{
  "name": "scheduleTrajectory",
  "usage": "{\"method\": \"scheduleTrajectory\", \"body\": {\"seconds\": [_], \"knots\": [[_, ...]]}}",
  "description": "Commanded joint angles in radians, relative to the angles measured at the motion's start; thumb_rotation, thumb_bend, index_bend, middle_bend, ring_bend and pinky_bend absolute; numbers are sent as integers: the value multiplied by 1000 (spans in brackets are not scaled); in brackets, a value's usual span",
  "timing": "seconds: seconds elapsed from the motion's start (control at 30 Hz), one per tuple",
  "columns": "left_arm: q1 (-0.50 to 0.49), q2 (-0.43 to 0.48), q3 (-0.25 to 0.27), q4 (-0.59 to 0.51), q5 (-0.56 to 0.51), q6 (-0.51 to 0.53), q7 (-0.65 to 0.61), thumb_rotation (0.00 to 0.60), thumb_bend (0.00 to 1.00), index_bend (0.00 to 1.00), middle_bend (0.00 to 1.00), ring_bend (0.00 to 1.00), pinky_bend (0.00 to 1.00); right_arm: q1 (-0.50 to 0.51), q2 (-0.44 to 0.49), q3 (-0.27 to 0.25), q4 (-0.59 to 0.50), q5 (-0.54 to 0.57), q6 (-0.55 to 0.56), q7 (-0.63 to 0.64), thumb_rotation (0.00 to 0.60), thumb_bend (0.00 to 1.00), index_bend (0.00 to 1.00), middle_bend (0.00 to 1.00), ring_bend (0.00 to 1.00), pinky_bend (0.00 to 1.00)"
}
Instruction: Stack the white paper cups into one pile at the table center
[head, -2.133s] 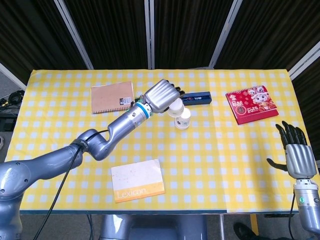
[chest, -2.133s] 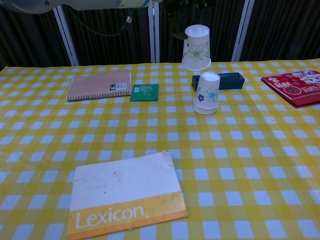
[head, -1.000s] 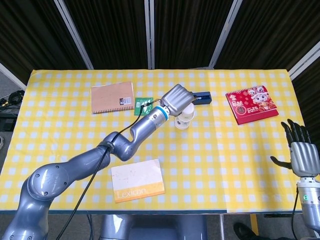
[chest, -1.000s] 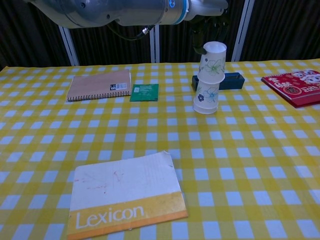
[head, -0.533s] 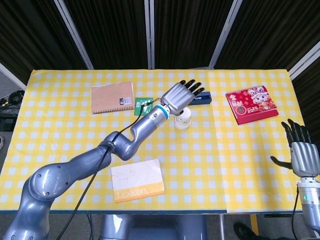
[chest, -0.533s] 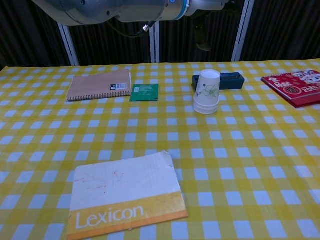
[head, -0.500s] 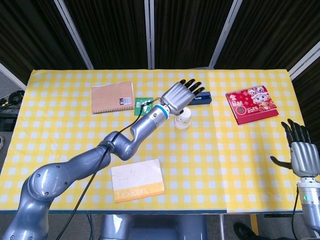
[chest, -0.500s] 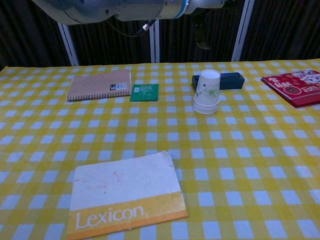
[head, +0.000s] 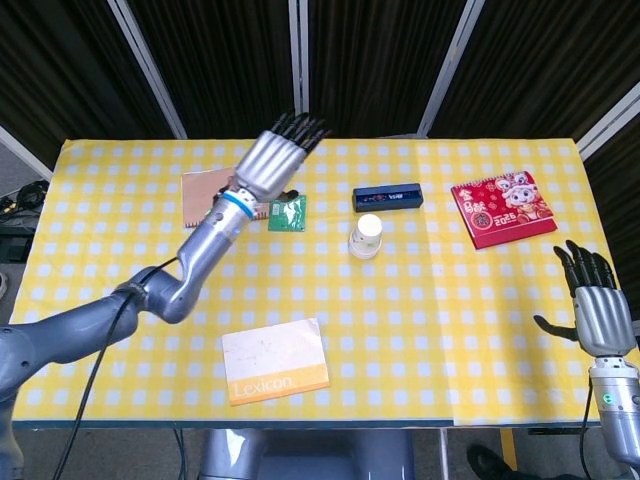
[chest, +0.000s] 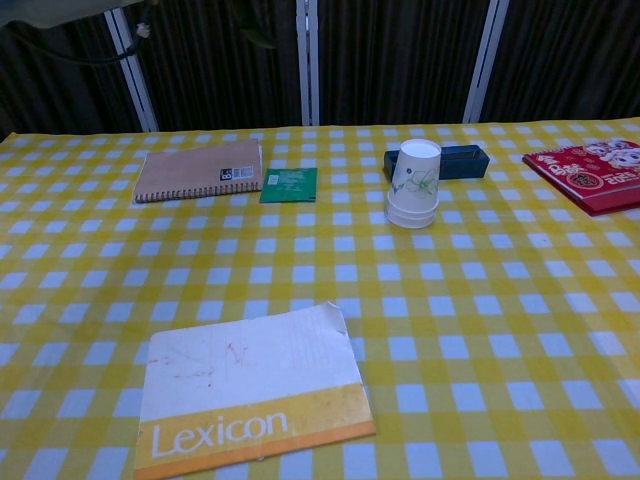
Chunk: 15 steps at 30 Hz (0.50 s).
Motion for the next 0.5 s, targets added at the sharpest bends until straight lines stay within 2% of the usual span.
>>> {"method": "scheduleTrajectory", "body": {"seconds": [0.03, 0.33, 0.5], "knots": [[226, 116, 90, -132, 71, 187, -140, 600, 184, 0, 0, 0, 0, 0, 2, -2, -7, -6, 2, -2, 600, 0, 48, 0, 0, 67], [454, 212, 196, -268, 142, 364, -226, 600, 184, 0, 0, 0, 0, 2, 4, -6, -26, -18, 6, -17, 600, 0, 48, 0, 0, 67], [641, 328, 313, -476, 183, 523, -193, 600, 184, 0, 0, 0, 0, 1, 7, -12, -46, -30, 11, -30, 600, 0, 48, 0, 0, 59]]}}
